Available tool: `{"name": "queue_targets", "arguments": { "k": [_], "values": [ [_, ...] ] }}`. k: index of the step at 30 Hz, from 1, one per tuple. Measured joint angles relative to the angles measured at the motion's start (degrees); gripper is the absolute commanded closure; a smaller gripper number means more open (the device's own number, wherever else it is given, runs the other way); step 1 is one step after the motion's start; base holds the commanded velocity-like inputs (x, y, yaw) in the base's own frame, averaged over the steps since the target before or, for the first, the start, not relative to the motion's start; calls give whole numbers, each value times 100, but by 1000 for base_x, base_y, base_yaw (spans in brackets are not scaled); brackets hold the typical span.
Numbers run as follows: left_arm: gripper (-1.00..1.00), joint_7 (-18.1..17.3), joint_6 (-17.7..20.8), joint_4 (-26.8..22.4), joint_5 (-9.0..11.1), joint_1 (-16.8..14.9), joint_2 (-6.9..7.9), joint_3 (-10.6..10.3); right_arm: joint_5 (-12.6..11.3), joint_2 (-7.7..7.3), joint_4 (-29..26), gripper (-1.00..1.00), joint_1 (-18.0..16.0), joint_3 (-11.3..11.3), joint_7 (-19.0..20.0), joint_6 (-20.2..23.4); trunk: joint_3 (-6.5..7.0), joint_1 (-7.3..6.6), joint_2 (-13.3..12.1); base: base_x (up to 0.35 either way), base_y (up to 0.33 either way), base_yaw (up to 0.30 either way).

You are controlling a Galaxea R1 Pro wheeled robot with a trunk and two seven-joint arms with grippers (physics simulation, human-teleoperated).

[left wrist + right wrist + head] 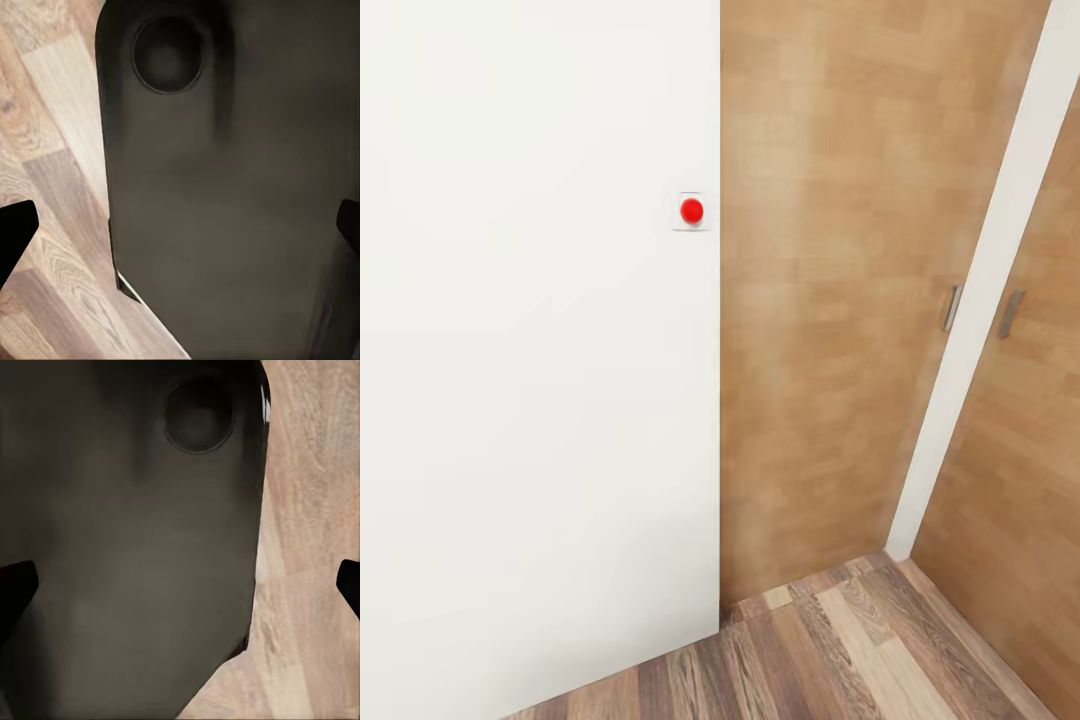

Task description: Put all the toys in the child's room - the three board games (two on the bed and one on the table), the two jigsaw puzzles on the table, and the tennis ball on the table - inside the toy box on the table in the child's room.

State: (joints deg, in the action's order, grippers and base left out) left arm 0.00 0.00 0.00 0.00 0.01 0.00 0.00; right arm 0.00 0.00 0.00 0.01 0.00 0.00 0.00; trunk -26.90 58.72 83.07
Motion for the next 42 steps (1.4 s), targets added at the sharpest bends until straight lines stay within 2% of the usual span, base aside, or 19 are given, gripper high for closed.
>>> {"name": "queue_targets", "arguments": {
  "k": [5, 11, 21, 42],
  "values": [
    [-100, -3, -57, -163, -5, -43, -40, -11, -145, 160, -8, -100, 163, -102, -53, -145, 2, 0, -1, 0, 0, 0],
    [-100, -2, 27, -22, 106, -44, -93, 64, -86, 322, -8, -100, 203, -136, -63, -151, 2, 0, -1, 0, 0, 0],
    [-100, 0, -174, -15, 119, -42, -97, 63, -87, 360, -8, -100, 201, -147, -66, -467, 2, 0, -1, 0, 0, 0],
    [-100, 0, -482, 4, 136, -37, -70, 50, -95, 403, -8, -100, 206, -154, -71, -489, 2, 0, -1, 0, 0, 0]
  ]
}}
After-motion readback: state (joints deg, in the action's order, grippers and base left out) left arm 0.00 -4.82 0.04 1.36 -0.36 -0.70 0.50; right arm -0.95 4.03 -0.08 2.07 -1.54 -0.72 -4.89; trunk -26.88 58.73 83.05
